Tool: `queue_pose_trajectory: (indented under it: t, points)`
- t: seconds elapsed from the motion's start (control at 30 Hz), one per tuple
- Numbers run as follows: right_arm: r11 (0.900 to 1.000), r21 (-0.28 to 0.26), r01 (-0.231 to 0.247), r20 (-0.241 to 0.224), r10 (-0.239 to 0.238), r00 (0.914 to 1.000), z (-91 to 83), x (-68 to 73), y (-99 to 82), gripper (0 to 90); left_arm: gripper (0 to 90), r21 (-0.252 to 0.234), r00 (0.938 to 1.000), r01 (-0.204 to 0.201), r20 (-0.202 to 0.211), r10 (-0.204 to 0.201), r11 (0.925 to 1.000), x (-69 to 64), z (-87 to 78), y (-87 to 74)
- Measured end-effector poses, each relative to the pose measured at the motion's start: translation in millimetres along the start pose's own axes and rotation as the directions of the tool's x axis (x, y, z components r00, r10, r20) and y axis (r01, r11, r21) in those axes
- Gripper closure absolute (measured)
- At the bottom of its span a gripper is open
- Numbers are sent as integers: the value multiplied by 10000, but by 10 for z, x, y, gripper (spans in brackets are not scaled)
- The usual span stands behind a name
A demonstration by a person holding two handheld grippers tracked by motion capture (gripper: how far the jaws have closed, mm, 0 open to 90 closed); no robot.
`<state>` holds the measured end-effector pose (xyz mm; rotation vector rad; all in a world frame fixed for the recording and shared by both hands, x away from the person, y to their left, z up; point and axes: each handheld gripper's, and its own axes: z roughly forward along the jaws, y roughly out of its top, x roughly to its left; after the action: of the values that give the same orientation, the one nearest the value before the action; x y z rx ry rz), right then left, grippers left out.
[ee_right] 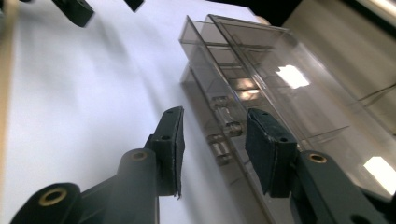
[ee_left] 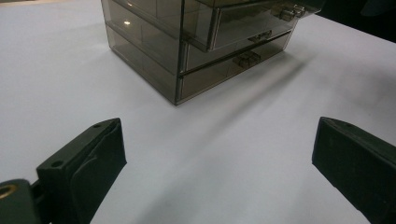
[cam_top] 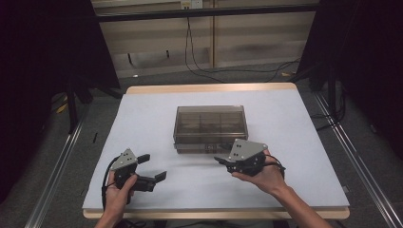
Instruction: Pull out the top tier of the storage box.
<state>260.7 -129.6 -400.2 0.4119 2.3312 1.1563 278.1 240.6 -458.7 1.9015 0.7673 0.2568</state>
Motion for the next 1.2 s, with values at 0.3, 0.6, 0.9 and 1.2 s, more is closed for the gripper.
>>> queue_pose_trajectory:
  t: [0.3,0.6,0.9,1.2]
  points:
    - [9993,131,-339,-793,349,9962,-67,-186,9,674,27,45,10000,-14,-53,14,10000,-2,-1,5]
    - [9924,718,-1001,-1153,1080,9874,-27,-376,48,706,26,-16,10000,34,-42,-34,10000,8,-5,4]
    - [9816,1258,-1433,-1704,1637,9717,-4,-639,53,703,26,4,10000,80,-53,-80,10000,5,-1,1]
    - [9784,1569,-1343,-2203,1672,9610,60,-783,59,701,25,-23,9999,62,-82,-62,10000,10,-6,1]
